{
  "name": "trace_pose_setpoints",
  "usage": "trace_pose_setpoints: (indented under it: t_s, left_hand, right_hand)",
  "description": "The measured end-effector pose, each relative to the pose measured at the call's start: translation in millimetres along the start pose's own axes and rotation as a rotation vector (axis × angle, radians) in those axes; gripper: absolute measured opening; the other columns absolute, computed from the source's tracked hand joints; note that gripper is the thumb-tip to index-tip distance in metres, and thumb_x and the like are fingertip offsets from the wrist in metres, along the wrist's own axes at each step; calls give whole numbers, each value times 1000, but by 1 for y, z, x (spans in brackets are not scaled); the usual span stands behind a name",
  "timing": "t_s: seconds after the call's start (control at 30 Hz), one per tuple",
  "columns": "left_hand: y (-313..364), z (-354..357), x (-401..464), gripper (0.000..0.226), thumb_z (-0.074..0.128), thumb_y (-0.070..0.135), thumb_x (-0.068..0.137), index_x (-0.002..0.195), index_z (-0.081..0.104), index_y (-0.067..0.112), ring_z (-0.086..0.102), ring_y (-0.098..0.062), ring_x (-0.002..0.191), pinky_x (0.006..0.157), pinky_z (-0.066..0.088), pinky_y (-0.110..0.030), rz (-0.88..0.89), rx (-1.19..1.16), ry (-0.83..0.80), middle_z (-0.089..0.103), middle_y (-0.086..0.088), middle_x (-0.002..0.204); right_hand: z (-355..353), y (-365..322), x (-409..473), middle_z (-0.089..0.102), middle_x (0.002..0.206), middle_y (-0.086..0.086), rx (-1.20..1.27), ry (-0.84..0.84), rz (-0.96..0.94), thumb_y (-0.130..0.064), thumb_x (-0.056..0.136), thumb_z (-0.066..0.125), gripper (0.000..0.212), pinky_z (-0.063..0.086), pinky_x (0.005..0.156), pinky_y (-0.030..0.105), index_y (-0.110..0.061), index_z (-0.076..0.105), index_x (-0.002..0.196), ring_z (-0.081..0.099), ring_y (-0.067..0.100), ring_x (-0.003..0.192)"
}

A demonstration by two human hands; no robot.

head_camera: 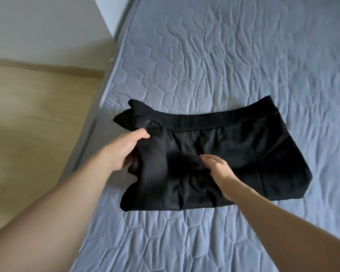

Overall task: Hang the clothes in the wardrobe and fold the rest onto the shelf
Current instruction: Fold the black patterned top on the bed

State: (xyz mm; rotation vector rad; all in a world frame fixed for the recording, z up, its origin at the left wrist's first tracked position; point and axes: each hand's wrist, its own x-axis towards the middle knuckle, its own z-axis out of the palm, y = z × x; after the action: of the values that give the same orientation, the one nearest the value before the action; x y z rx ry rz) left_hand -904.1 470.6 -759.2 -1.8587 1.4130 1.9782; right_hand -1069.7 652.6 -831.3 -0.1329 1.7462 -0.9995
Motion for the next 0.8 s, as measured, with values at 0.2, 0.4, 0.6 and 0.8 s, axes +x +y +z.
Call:
trace_pose_setpoints:
  t_s: [0.2, 0.4, 0.6, 0.8]
  left_hand:
    - [62, 126, -34, 28, 59, 22, 77, 100, 60, 7, 59, -23, 68, 43, 45, -23, 125, 174, 4, 59, -8, 84]
    - [101, 278, -34, 31, 53, 27, 90, 108, 55, 2, 70, -28, 66, 52, 56, -30, 85, 194, -149, 67, -15, 89]
    - [102, 317, 26, 29, 39, 20, 93, 114, 56, 9, 55, -23, 91, 74, 48, -35, 393, 948, 103, 59, -12, 121]
    - [108, 298, 69, 64, 42, 29, 92, 151, 17, 25, 21, -29, 141, 114, 22, -49, 399, 1181, 171, 26, -3, 155]
  right_hand:
    - [-121, -19, -30, 62, 120, 4, 280, -36, 286, -47, 96, 38, 45, 40, 95, 39, -17, 58, 124, 57, 24, 112]
    - [-213, -15, -48, 64, 120, 11, 585, -103, 308, -67, 85, 43, 65, 47, 90, 45, -15, 56, 122, 60, 30, 111]
    - [-219, 3, -19, 67, 102, -4, -11, 121, 222, -57, 73, 71, 55, 51, 86, 33, -21, 61, 114, 62, 16, 93]
    - [-217, 15, -11, 57, 88, -6, -291, 185, -33, -24, 93, 52, 13, 38, 69, 23, -18, 55, 104, 54, 16, 89]
